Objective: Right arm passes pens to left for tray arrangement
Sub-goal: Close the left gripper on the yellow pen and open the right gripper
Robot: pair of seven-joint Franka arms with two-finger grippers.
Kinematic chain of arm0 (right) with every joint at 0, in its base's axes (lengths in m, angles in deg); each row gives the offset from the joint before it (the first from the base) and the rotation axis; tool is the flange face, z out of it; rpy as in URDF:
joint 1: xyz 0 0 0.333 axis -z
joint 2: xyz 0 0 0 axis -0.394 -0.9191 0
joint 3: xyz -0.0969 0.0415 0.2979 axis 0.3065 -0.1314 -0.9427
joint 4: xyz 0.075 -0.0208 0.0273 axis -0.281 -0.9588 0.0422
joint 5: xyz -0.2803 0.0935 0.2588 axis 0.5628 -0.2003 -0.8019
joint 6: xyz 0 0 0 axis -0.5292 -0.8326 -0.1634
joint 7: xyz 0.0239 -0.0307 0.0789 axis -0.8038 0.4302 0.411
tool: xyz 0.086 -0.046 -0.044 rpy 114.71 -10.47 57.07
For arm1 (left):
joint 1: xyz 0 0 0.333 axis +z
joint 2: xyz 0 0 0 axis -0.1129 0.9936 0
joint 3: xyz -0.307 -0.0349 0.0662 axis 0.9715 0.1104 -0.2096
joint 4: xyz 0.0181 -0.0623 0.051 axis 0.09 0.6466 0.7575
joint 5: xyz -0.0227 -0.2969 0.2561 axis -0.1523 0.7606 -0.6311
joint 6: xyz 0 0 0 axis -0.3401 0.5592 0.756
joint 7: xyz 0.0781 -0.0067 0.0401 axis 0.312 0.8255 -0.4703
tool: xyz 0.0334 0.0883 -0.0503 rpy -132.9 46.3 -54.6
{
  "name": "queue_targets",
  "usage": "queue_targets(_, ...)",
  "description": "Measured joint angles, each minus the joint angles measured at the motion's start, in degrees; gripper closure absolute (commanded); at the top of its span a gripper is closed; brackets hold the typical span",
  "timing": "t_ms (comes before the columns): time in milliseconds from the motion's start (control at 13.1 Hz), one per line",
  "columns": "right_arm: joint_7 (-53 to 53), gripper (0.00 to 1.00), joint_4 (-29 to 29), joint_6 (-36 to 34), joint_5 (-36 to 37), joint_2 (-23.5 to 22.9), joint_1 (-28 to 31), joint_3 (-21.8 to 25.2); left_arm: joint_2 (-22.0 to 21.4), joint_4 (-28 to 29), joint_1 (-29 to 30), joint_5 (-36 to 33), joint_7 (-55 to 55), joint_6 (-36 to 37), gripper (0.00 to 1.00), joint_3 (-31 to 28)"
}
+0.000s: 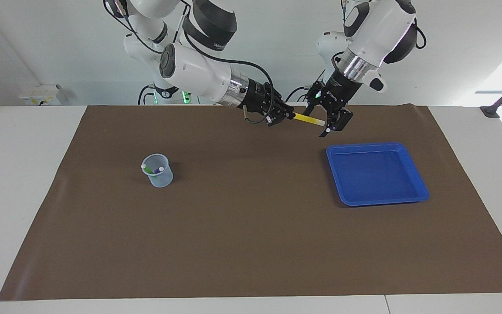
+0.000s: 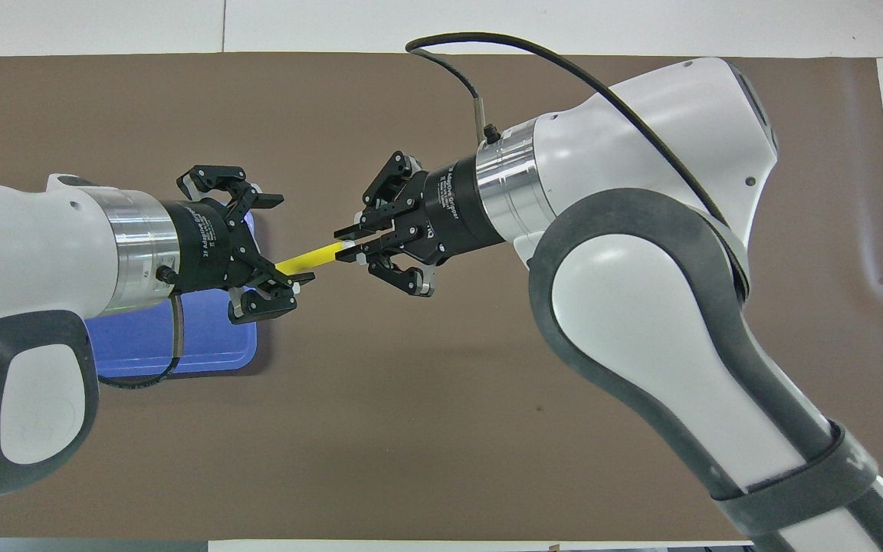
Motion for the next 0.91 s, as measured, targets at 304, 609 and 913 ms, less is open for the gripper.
queue_targets(304,0.00,1.00,0.00,0.21,0.00,-0.01,0.01,0.00,-0.04,0.03,-0.05,0.05,0.05,0.23,0.38,0.05)
queue_targets(609,-0.01,1.00,0.00,0.83,0.00,-0.05,0.01,0.00,-0.16,0.04,-0.07,0.16,0.10,0.75,0.61,0.13)
queue_targets(913,-0.01,1.00,0.04,2.20,0.00,-0.17,0.00,0.01,-0.55,0.07,-0.25,0.42,0.51,2.43,1.00,0.29)
